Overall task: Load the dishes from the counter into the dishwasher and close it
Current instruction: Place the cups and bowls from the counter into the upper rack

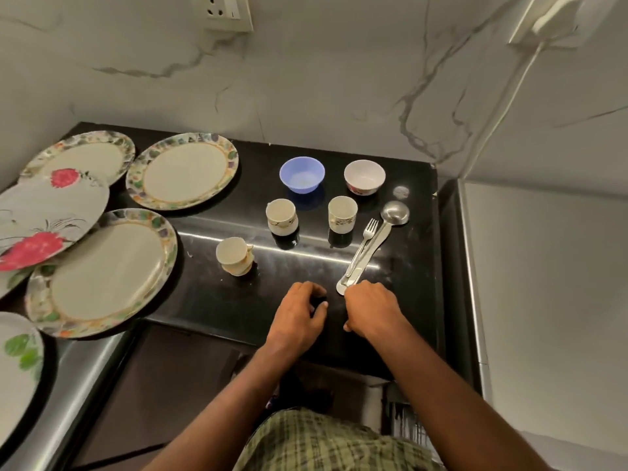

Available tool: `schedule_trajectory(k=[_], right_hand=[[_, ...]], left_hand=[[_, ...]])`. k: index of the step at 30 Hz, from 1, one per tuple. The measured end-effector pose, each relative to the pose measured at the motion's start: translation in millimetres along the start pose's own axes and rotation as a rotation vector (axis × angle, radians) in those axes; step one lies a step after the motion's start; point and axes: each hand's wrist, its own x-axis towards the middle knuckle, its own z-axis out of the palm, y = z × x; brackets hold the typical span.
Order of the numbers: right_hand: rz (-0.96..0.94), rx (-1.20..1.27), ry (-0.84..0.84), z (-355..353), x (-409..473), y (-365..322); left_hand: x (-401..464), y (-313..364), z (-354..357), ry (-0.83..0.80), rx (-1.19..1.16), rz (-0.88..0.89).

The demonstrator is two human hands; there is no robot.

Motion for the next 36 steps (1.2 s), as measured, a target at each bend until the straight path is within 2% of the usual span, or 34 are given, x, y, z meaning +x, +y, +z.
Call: schedule_trajectory(k=[4, 8, 23, 26, 32, 36], right_hand=[[0.049, 0.015, -0.077, -9, 12, -6], [0.066, 0.008, -0.125, -11, 22, -11], [0.101, 0.088, -0.097, -16, 21, -14], [0.094, 0.102, -0.089, -15, 19, -13], [0.095, 0.087, -0.063, -15, 13, -10], [0.105, 0.145, -0.009, -8, 6, -3]], left_hand=[[16, -4, -5, 0.067, -0.076, 0.01], [41, -9, -12, 0.206, -0.089, 0.033], [161, -12, -32, 0.385, -0.303, -0.425], [159, -18, -27, 0.373, -0.307, -0.353], [109, -4, -16, 0.358, -0.36, -0.067], [72, 15, -13, 0.243, -0.473, 0.002]])
